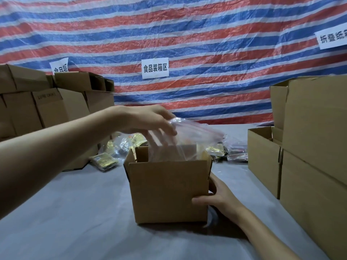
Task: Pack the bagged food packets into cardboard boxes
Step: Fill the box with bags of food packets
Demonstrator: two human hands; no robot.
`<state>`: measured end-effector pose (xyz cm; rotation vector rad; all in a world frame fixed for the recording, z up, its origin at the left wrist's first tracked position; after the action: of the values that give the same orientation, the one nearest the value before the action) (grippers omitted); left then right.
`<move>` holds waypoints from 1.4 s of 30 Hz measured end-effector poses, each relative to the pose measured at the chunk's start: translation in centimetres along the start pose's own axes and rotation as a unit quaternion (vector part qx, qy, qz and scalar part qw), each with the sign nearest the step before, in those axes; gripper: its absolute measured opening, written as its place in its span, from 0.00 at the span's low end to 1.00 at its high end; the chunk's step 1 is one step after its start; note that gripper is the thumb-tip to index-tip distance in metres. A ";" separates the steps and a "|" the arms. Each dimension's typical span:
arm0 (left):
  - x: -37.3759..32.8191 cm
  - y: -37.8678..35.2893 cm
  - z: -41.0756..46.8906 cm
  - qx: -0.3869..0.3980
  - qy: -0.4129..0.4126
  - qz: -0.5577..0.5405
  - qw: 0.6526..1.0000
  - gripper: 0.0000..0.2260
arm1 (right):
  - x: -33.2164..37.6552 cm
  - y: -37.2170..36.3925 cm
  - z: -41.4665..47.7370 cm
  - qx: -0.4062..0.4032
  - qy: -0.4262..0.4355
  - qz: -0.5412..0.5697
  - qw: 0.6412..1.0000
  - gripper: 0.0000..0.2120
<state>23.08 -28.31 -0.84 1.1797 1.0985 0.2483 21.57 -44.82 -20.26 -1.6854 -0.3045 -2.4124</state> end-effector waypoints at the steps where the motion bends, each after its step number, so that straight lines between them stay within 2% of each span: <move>1: 0.8 -0.5 0.1 0.034 0.013 -0.083 0.996 0.07 | 0.0 0.0 0.0 0.000 0.001 0.000 1.000 0.36; 3: 3.1 -1.5 0.4 0.066 0.055 -0.185 0.979 0.11 | 0.0 0.0 0.0 0.000 0.002 0.002 1.000 0.36; 4: 4.5 -2.1 0.5 0.064 0.089 -0.193 0.975 0.09 | 0.1 0.0 0.0 0.001 0.003 0.003 1.000 0.36; 7: 8.0 -3.4 0.5 0.033 0.187 -0.116 0.975 0.06 | 0.0 0.0 0.1 0.003 0.000 0.008 1.000 0.36; 10: 8.6 -3.6 0.5 0.010 0.204 -0.070 0.976 0.05 | -0.1 0.0 0.1 0.002 -0.004 0.009 1.000 0.36; 14: 8.0 -4.9 -0.3 0.085 0.240 -0.038 0.966 0.10 | -0.1 0.0 0.1 0.006 -0.003 -0.006 1.000 0.34; 17: 6.5 -4.3 0.1 0.076 0.186 0.021 0.979 0.08 | -0.1 0.0 0.1 0.006 -0.001 -0.013 1.000 0.34; 21: 3.2 -1.9 0.2 0.048 0.047 -0.037 0.997 0.05 | -0.2 0.1 0.2 0.001 -0.005 -0.004 1.000 0.39; 24: 1.2 -0.8 -0.2 0.060 -0.004 -0.063 0.996 0.07 | -0.2 0.0 0.3 0.003 -0.007 -0.003 1.000 0.38; 28: 0.4 -1.2 0.8 0.068 0.013 0.063 0.996 0.11 | -0.3 -0.1 0.1 0.003 -0.009 -0.004 1.000 0.37; 30: 0.8 -1.6 1.5 0.080 0.026 0.095 0.992 0.09 | -0.2 -0.2 0.1 0.007 -0.009 -0.006 1.000 0.38; 32: 1.7 -2.0 1.8 0.112 0.045 0.042 0.992 0.08 | -0.1 -0.1 0.0 0.009 -0.011 -0.007 1.000 0.38; 35: 3.3 -3.7 1.5 0.206 0.067 -0.111 0.970 0.09 | 0.1 -0.1 0.0 0.015 -0.005 -0.025 1.000 0.36; 38: 4.8 -5.6 1.8 0.231 0.076 -0.136 0.960 0.08 | 0.1 -0.3 0.0 0.030 -0.001 -0.041 0.999 0.35; 40: 5.9 -6.6 2.2 0.230 0.114 -0.078 0.963 0.07 | 0.1 -0.4 0.1 0.031 0.000 -0.038 0.999 0.34; 42: 6.7 -6.7 2.6 0.205 0.159 0.061 0.964 0.07 | 0.0 -0.4 0.2 0.029 -0.005 -0.029 0.999 0.33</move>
<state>25.98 -28.29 -10.23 1.6195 1.4049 0.3230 21.62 -44.35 -20.26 -1.6861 -0.4253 -2.4131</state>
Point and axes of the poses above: each hand's wrist, its own z-axis towards the middle knuckle, its own y-axis out of the back of the hand, x = y × z, the point moved 8 cm from there along z, towards the middle knuckle, and after that the axes turned 5 degrees about z, right-handed, at the moved point
